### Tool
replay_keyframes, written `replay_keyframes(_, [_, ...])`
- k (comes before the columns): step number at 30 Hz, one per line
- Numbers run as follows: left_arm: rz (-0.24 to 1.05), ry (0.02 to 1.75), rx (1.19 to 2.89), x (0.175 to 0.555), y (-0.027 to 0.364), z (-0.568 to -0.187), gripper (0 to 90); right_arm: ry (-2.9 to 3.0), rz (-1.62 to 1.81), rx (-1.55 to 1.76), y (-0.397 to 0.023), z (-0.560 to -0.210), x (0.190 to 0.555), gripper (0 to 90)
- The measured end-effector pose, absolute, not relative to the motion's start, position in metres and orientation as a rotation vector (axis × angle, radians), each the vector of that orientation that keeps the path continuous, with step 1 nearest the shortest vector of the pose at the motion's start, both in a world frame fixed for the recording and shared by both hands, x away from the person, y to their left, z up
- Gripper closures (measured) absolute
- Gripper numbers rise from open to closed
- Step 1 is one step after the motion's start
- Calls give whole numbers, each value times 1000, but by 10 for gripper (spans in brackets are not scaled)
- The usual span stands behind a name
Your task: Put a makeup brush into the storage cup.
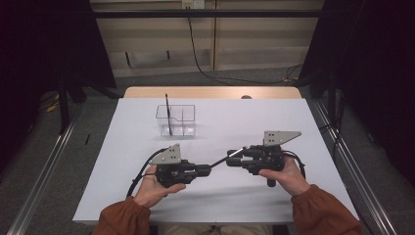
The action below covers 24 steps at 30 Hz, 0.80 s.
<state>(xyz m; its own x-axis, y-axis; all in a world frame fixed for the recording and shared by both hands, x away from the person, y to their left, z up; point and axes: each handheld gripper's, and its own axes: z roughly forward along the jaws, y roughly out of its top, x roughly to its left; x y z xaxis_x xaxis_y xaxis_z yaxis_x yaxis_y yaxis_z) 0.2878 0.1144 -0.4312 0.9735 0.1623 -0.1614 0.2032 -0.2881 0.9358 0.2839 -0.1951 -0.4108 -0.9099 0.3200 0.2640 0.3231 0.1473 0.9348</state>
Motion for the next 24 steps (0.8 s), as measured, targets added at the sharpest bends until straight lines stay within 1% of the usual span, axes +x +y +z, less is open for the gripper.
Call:
replay_keyframes(3, [-42, 261, 1873, 288, 114, -432, 840, -2371, -1934, -665, -195, -412, 285, 738])
replay_keyframes(12, [-41, 247, 1896, 288, 112, -435, 840, -2331, -1940, -669, -196, -412, 286, 747])
replay_keyframes(24, [-38, 221, 1932, 287, 108, -442, 835, -2274, -1912, -656, -196, -411, 286, 816])
